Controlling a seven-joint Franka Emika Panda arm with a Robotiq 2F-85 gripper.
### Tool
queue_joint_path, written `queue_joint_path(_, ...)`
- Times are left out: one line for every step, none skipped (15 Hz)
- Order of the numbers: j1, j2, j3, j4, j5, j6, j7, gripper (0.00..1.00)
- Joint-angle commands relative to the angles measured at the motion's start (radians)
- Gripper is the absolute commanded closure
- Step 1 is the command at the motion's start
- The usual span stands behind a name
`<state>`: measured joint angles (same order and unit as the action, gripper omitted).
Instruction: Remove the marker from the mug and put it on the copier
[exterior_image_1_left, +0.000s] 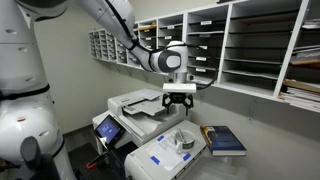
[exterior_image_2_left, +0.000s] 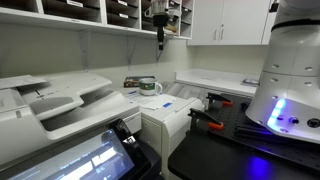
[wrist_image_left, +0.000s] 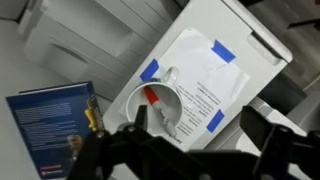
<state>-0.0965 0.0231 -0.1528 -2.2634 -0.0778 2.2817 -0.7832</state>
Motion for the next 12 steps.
queue_joint_path(-0.026, 0.09, 0.019, 0.021, 0.145, 0.061, -0.15, 0.0)
queue_joint_path(-0.034, 0.119, 0.027, 0.024, 0.166, 0.1, -0.194, 0.0)
queue_joint_path(-0.045, 0.151, 0.04, 0.029, 0.197, 0.147, -0.262, 0.0)
queue_joint_path(-0.057, 0.183, 0.056, 0.037, 0.215, 0.188, -0.319, 0.0)
queue_joint_path(-0.072, 0.213, 0.073, 0.047, 0.233, 0.22, -0.378, 0.0)
queue_joint_path(-0.087, 0.244, 0.09, 0.062, 0.235, 0.244, -0.421, 0.0)
queue_joint_path(-0.102, 0.275, 0.107, 0.079, 0.24, 0.258, -0.456, 0.0)
queue_joint_path(-0.12, 0.305, 0.126, 0.1, 0.246, 0.255, -0.498, 0.0)
queue_joint_path(-0.138, 0.328, 0.144, 0.118, 0.254, 0.242, -0.529, 0.07)
queue_joint_path(-0.153, 0.354, 0.157, 0.136, 0.252, 0.237, -0.55, 0.2)
queue_joint_path(-0.167, 0.375, 0.167, 0.151, 0.25, 0.232, -0.565, 0.27)
queue_joint_path(-0.178, 0.398, 0.173, 0.169, 0.241, 0.224, -0.57, 0.3)
